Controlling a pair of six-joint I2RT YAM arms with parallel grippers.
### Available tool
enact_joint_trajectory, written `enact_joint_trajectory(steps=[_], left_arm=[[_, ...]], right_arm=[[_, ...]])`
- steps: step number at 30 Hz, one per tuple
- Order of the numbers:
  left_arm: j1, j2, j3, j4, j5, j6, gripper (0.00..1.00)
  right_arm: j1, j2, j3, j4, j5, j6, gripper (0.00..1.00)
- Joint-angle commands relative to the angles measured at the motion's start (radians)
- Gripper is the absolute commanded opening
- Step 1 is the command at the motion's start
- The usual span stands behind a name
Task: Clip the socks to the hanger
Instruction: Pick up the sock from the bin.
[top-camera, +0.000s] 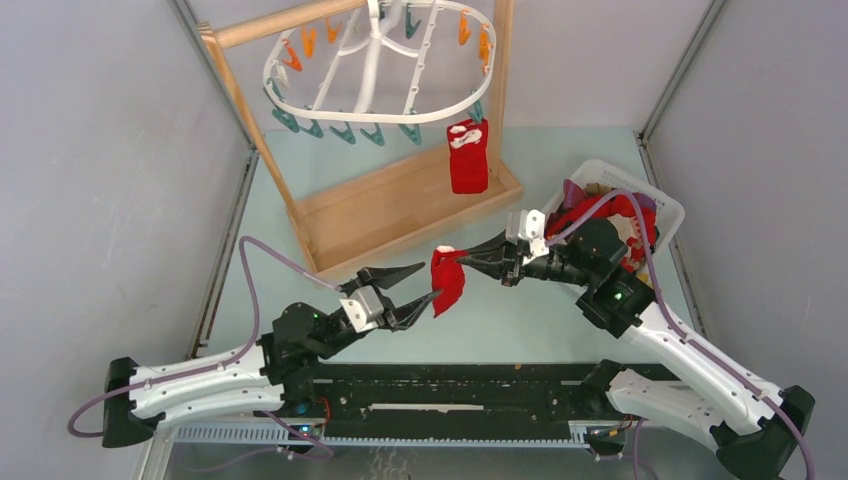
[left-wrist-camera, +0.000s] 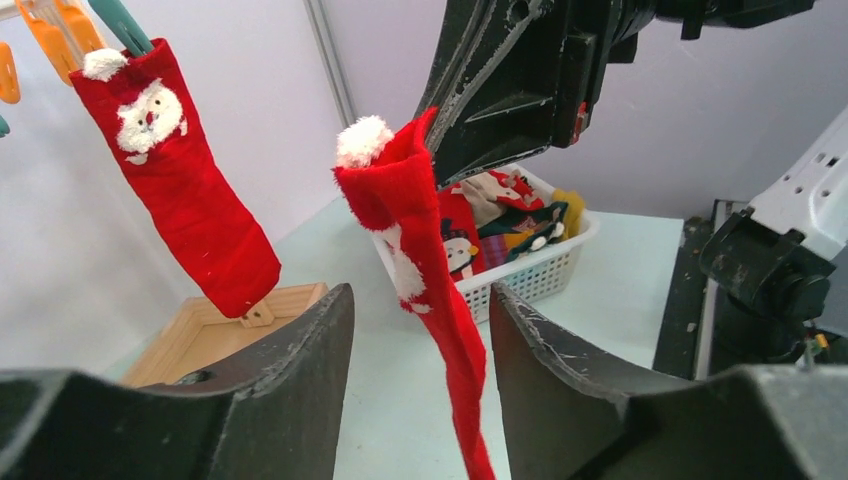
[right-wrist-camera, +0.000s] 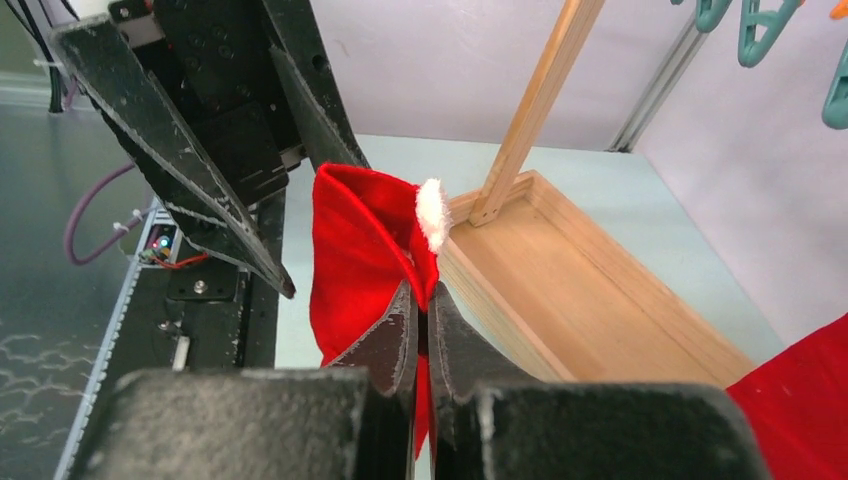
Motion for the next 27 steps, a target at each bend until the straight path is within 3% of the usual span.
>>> enact_joint_trajectory(steps=[1,9,18,27], left_arm=[[-0.004,-0.036,-0.02,0.01,0.02,-0.07,0.58],[-0.004,0.037,0.025,0.059,0.049,-0.099,0.59],[-0.005,0.072,0.049,0.059,0.003,-0.111,0.45],[-0.003,0.075,0.063,0.048,-0.013,-0.123,0.47]], right_arm=[[0.015,-0.009,0.046,-0.01,-0.024,-0.108,0.03],[0.029,-0.004,0.05,-0.017,-0.026,-0.155,0.03],[0.047,-0.009,0.054,-0.045,-0.035,-0.198,0.04],[0.072,-0.019,0.054,-0.072,0.0,-0.278,0.05]])
